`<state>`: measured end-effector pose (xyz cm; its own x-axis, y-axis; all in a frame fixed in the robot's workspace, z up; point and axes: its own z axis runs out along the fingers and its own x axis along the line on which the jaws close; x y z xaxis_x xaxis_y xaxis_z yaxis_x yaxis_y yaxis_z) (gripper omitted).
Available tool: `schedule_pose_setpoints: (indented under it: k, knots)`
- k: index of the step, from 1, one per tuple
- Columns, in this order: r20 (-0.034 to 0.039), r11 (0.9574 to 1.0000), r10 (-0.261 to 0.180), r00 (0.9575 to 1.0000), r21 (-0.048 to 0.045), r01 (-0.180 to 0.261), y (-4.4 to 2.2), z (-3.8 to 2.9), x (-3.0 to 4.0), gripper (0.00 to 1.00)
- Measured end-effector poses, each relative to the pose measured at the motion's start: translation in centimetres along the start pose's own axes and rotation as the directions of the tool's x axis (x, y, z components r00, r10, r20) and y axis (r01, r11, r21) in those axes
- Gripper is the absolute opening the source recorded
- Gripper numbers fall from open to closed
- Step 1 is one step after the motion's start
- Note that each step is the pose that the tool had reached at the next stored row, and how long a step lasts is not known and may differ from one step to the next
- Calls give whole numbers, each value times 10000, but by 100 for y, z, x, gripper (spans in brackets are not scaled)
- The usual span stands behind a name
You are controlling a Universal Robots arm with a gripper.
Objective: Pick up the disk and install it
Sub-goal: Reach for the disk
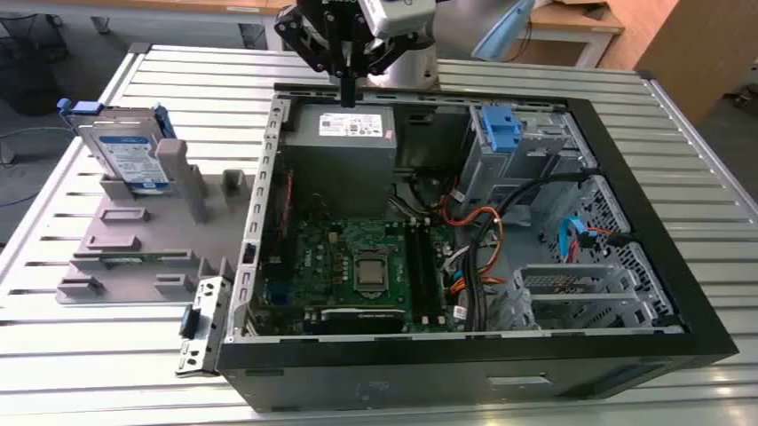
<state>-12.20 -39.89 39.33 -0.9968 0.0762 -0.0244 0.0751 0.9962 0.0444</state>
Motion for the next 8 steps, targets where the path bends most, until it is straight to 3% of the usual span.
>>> schedule_pose_setpoints:
  k: [8]
  knots:
    - [4,10000,-1,10000,45,1,0,-3,0,11]
